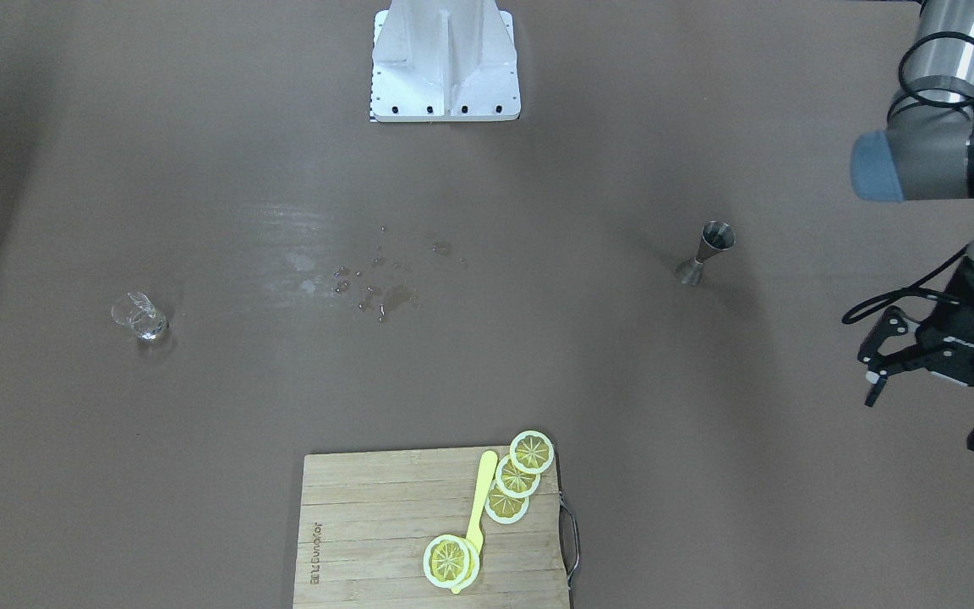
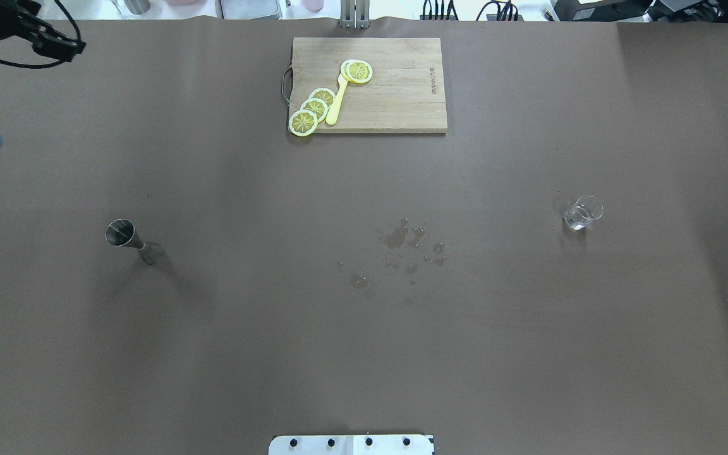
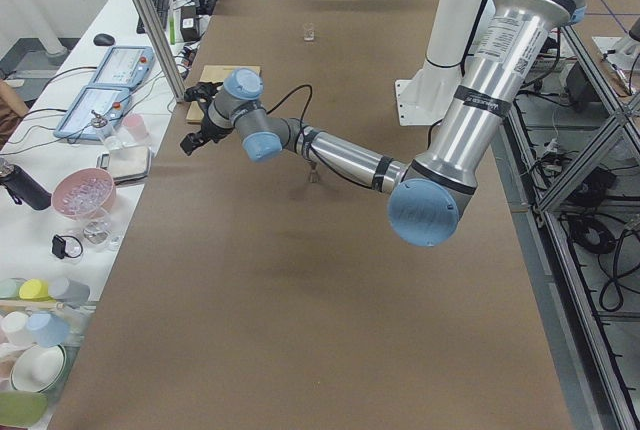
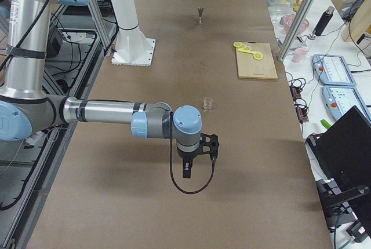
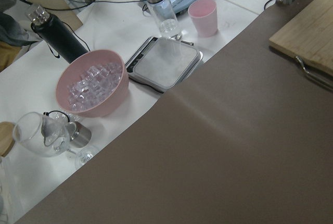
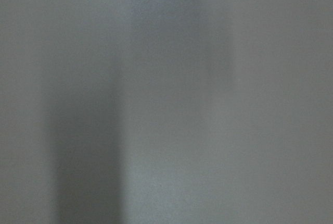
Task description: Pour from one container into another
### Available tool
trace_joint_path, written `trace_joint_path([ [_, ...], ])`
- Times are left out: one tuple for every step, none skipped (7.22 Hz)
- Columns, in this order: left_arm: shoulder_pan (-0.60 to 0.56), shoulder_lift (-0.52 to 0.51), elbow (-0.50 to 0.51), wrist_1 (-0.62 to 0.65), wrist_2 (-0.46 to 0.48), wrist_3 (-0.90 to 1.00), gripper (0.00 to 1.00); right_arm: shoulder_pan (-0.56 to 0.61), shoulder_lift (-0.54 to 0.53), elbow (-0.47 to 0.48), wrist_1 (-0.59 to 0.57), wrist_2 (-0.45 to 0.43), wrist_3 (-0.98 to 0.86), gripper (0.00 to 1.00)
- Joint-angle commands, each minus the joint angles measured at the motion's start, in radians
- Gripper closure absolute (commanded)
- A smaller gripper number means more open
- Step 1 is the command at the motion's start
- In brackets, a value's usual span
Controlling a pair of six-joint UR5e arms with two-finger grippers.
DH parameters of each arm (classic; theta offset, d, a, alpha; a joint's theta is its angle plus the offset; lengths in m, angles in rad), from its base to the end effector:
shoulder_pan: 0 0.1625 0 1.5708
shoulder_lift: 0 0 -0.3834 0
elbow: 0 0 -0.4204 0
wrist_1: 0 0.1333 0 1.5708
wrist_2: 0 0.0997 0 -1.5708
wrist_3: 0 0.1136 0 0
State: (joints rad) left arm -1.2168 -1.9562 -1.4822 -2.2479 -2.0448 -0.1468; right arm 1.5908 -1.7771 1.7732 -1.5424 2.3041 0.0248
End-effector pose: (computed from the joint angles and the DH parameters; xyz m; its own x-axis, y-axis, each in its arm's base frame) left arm 0.1613 -0.6715 0.3692 0.7246 0.5783 -0.3748 -0.0898 0.6185 0.7807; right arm 0.0661 -0.4424 0.6213 0.7424 0.0233 0.6695 -0.0384 0.9992 0.0079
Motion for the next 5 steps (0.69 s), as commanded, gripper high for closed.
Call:
trace_joint_path([
  [-0.11, 0.075, 0.014, 0.165, -0.153, 0.012, 0.01, 0.0, -0.001, 0.002, 0.001, 0.0, 0.0, 0.0],
  [-0.143, 0.104, -0.003, 0.26, -0.161, 0.019, 0.01, 0.0, -0.001, 0.002, 0.001, 0.0, 0.0, 0.0],
  [-0.147, 0.167, -0.051, 0.369, -0.161, 0.021, 0.01, 0.0, -0.001, 0.002, 0.001, 0.0, 0.0, 0.0],
  [-0.148, 0.202, -0.068, 0.448, -0.161, 0.023, 0.01, 0.003, -0.001, 0.003, 0.001, 0.0, 0.0, 0.0],
  [-0.15, 0.229, -0.07, 0.488, -0.167, 0.023, 0.01, 0.006, 0.001, 0.003, 0.001, 0.0, 0.0, 0.0],
])
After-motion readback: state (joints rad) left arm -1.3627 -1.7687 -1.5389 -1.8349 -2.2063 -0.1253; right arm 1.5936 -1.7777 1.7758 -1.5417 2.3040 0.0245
